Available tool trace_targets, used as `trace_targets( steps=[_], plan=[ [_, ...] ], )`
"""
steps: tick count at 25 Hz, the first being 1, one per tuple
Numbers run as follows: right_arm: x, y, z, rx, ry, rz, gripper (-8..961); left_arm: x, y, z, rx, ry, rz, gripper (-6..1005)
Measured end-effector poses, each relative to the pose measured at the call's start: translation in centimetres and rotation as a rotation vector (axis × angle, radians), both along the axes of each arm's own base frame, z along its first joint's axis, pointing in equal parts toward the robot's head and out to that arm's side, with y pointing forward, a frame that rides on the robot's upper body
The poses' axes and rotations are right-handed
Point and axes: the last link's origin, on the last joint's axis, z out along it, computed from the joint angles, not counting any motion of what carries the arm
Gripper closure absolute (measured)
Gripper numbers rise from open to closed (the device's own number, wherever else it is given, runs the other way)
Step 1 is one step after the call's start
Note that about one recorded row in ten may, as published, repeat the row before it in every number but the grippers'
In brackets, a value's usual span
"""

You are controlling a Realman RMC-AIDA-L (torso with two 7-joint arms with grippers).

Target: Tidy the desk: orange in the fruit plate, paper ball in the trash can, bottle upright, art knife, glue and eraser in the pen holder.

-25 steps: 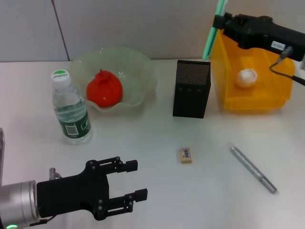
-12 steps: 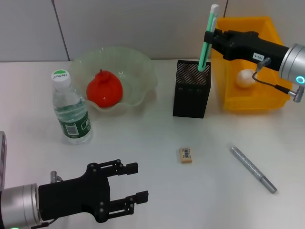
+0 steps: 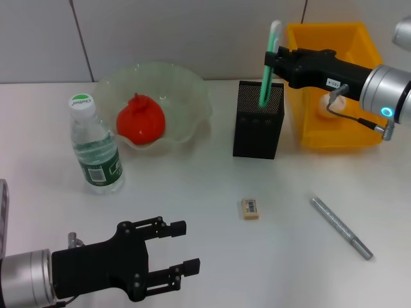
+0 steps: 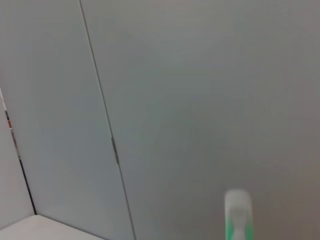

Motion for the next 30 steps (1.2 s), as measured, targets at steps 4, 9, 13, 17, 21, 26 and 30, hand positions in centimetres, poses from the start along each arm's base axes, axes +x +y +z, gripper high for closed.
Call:
trace_targets(
  steps=[4,9,13,17,21,26,30],
  plan=[
    [0.0,0.0,-0.1,0.005,0.008,-0.001,686,0.0,0.0,0.0,-0.003,-0.002,0.003,325],
    [0.1,-0.2,0.0,0.007,0.020,-0.002,593,0.0,0.0,0.0,-0.003,-0.001,0.005,325],
    [0.0,-0.5,0.1,0.000,0.040,0.013,474,0.0,0.1,0.1,0.001,-0.002,0.006,325],
    [-0.4,-1.0,0.3,-0.017,0.081,0.041,284,0.0,0.1,0.2,0.003,-0.006,0.006,324],
    [-0.8,-2.1,1.3,-0.037,0.125,0.108,162,-0.1,0.1,0.2,0.005,-0.005,0.011,324],
    [-1.0,-5.4,3.2,-0.095,0.130,0.281,131,-0.4,-0.1,0.1,0.011,0.001,0.020,324],
    [0.4,-7.1,4.4,-0.193,0.036,0.345,132,-0.5,-0.1,0.1,0.010,0.004,0.029,325]
  ],
)
